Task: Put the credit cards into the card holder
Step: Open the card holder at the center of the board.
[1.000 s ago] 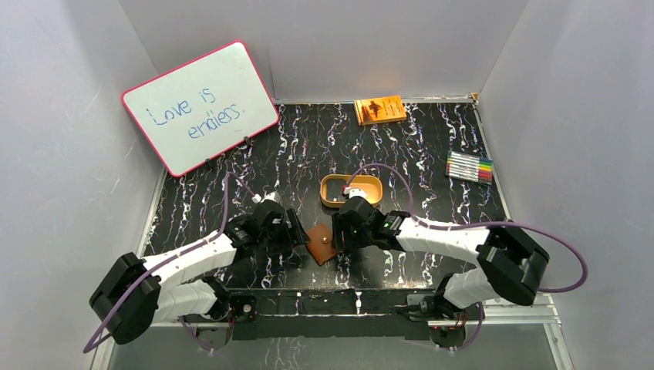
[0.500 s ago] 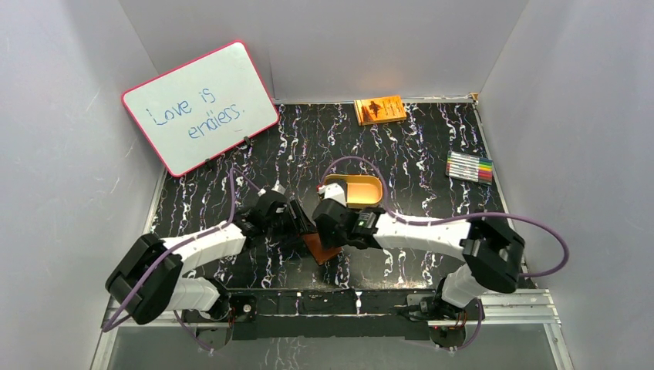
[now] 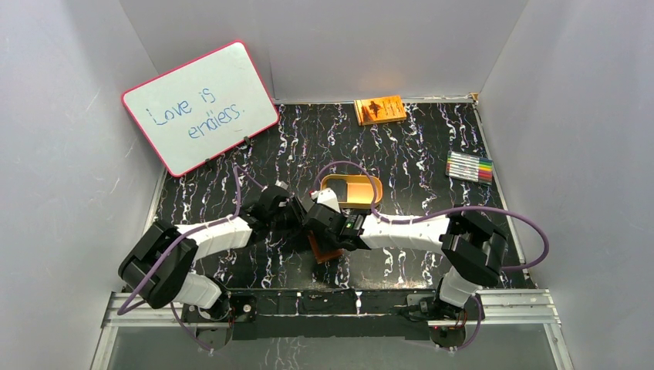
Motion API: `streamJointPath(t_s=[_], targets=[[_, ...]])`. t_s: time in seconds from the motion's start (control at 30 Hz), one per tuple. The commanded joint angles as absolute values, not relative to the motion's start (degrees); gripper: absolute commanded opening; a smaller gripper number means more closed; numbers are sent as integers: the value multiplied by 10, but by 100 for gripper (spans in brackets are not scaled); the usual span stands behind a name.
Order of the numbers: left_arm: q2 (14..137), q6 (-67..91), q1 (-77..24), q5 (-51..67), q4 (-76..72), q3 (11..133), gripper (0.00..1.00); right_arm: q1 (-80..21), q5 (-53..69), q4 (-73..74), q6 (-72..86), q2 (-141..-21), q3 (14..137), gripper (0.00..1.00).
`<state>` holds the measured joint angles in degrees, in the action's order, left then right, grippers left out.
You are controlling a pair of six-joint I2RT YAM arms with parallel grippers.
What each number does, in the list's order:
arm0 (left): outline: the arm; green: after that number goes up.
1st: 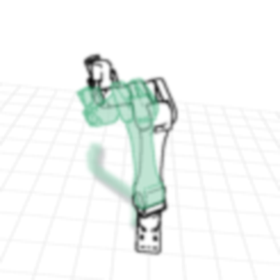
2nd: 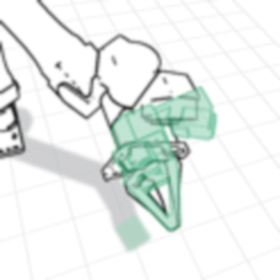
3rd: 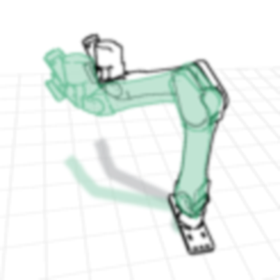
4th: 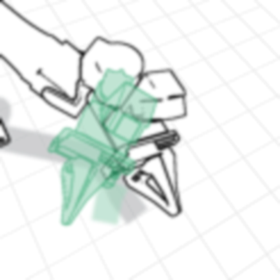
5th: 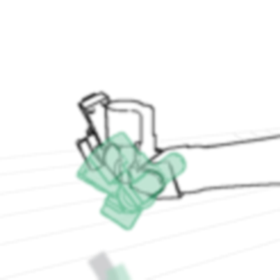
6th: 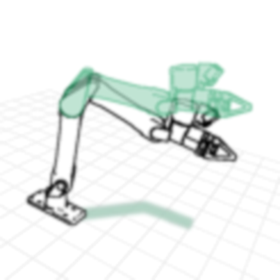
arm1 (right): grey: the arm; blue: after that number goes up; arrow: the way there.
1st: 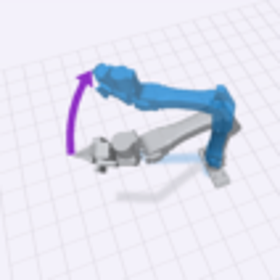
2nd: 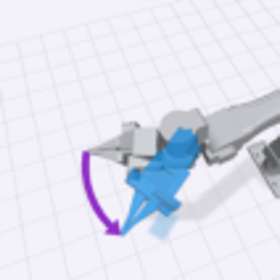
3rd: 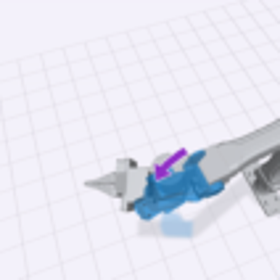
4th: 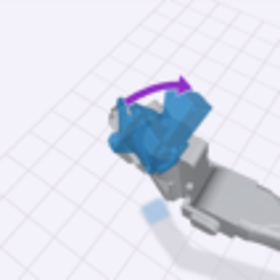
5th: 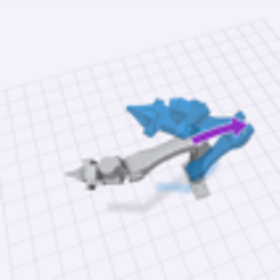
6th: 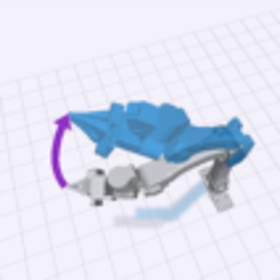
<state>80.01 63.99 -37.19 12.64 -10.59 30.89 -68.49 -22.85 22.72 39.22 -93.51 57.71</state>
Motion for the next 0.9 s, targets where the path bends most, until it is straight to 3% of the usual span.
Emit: streamJointPath(t_s=[0.0, 0.37, 0.87], targets=[[797, 641, -366, 143, -95, 324, 38, -689, -261, 242, 406, -941, 605, 55], [705, 624, -363, 132, -22, 338, 46, -689, -276, 250, 407, -937, 611, 55], [803, 650, -363, 172, -115, 324, 36, -689, -272, 255, 409, -966, 622, 46]])
